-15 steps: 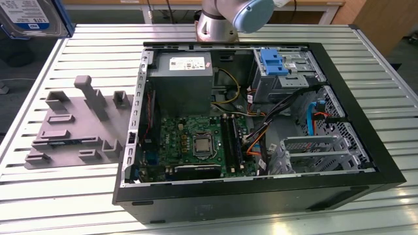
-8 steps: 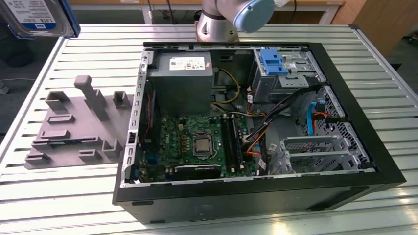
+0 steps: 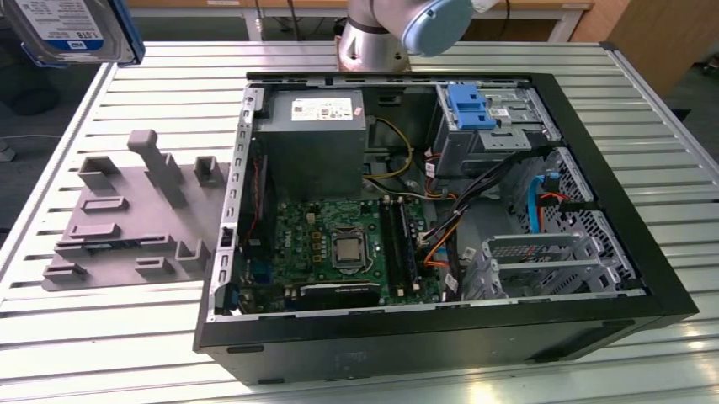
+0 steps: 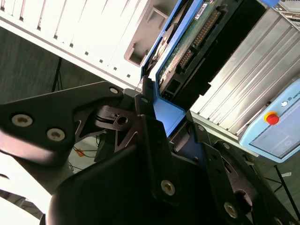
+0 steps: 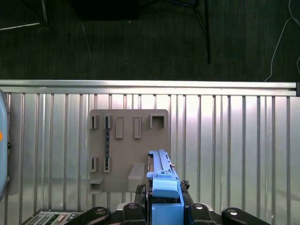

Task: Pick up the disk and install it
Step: 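Pick up the disk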

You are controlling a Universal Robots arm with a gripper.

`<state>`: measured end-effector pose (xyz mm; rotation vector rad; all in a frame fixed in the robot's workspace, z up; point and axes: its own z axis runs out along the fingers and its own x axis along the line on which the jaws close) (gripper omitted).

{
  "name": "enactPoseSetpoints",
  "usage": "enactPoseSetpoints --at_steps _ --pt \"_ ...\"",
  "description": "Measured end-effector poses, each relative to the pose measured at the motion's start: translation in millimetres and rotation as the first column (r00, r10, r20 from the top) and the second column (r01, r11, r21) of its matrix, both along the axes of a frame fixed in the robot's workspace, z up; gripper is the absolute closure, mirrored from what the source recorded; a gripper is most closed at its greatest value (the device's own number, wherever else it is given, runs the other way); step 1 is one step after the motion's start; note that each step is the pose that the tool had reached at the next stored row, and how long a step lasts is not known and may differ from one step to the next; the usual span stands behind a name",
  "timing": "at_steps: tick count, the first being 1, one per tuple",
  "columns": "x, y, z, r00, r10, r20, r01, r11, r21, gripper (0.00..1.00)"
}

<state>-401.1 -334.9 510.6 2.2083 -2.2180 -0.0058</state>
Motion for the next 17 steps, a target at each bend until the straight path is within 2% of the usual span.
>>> enactPoseSetpoints --at_steps 12,17 --pt "0.5 0.0 0.0 1.0000 0.000 0.0000 0.000 1.0000 0.0000 0.64" --pt "0.5 -4.9 0.0 1.0000 0.000 0.0000 0.000 1.0000 -0.0001 0.64"
